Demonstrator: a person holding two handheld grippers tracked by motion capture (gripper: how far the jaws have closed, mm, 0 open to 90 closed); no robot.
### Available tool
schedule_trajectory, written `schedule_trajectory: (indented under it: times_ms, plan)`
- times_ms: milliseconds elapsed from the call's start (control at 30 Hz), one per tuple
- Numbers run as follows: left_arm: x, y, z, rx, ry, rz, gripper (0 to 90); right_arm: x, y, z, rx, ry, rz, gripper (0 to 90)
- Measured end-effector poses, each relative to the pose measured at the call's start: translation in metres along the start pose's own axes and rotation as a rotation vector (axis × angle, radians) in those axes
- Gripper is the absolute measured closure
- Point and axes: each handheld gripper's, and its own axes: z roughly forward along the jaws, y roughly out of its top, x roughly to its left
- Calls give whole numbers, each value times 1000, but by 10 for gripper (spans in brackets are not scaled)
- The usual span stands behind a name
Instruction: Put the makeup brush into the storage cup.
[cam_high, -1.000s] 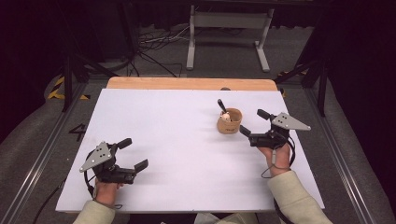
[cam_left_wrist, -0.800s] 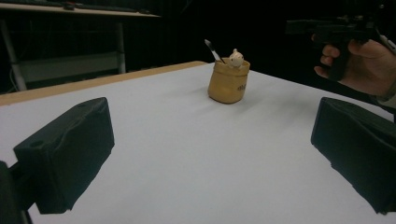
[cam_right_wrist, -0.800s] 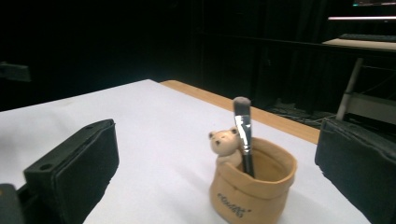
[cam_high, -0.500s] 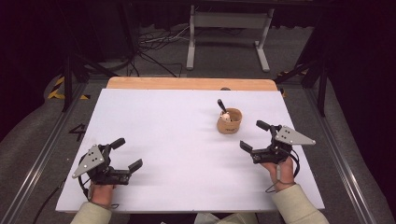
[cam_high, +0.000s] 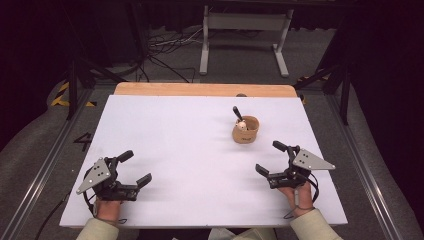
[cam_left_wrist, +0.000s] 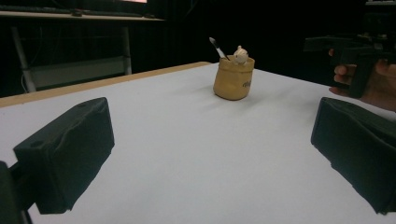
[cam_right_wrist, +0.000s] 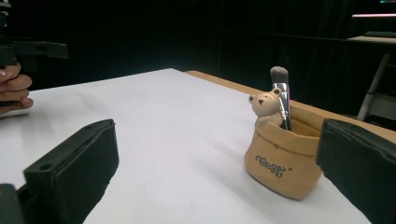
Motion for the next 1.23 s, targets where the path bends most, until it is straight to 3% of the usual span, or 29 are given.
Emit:
schedule_trajectory:
  times_ms: [167, 300, 500, 667, 800, 1233]
  plan:
    - [3, -3, 1, 3, -1, -38, 1, -1, -10, 0, -20, 2, 57, 0]
    - [5, -5, 0, 3, 7, -51, 1, -1, -16, 2, 1, 4, 72, 0]
    - [6, -6, 0, 10, 20, -56, 1, -3, -17, 1, -10, -1, 89, 0]
    - [6, -7, 2, 27, 18, -53, 0, -1, -16, 1, -16, 17, 93, 0]
    - [3, -7, 4, 32, 7, -23, 1, 2, -17, 4, 11, 24, 88, 0]
    - [4, -6, 3, 20, 10, -37, 1, 8, -15, 6, 13, 46, 46, 0]
